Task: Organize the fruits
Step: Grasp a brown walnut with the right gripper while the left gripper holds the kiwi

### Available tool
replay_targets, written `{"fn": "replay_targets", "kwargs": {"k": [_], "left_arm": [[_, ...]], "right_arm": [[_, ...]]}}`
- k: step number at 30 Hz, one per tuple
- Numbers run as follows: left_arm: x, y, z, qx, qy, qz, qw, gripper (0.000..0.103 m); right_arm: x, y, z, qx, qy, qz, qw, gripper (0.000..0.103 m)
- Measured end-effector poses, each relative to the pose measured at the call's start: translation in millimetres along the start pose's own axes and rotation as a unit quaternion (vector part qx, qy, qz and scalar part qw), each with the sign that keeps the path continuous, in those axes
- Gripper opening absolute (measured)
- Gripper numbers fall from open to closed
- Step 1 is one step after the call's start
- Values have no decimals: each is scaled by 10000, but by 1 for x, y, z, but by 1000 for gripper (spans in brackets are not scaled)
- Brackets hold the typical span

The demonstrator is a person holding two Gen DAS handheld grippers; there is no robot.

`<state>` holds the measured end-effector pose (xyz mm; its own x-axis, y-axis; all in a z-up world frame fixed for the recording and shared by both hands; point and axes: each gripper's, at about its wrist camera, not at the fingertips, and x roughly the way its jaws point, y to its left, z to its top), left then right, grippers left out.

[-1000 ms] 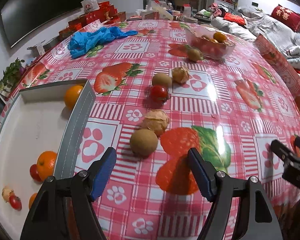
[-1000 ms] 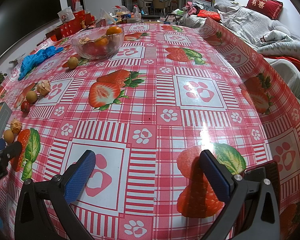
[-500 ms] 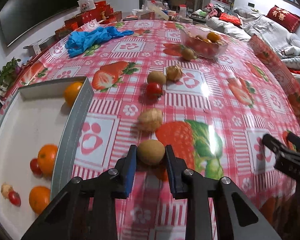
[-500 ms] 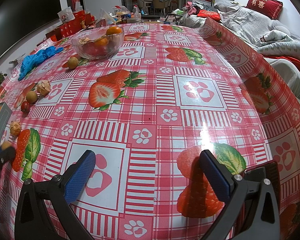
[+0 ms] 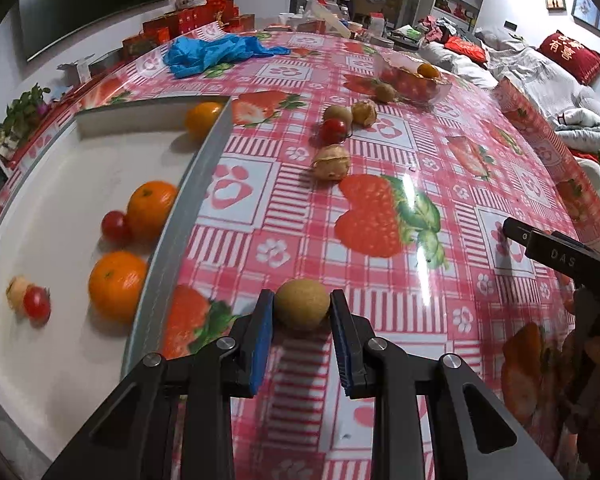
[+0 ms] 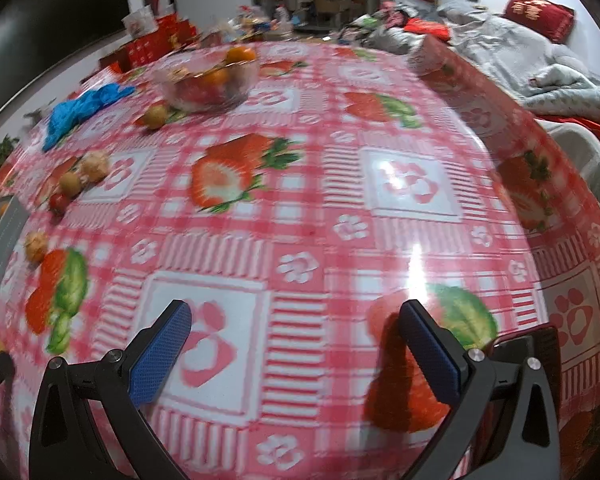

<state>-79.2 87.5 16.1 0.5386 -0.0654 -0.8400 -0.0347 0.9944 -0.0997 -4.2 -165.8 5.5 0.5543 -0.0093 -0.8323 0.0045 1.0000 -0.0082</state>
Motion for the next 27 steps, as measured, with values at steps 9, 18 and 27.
{"fn": "replay_targets", "kwargs": {"k": [9, 18, 27], "left_arm": [[-2, 3, -5, 75, -40, 71, 9999, 29], [-5, 4, -9, 3, -98, 75, 9999, 29], [-5, 3, -9, -34, -94, 55, 9999, 29]], "right_arm": [[-4, 91, 21, -869, 362, 1418, 9854, 103], [13, 164, 40, -1522, 372, 1433, 9772, 95], [19, 194, 41, -1822, 237, 1288, 9745, 67]]}}
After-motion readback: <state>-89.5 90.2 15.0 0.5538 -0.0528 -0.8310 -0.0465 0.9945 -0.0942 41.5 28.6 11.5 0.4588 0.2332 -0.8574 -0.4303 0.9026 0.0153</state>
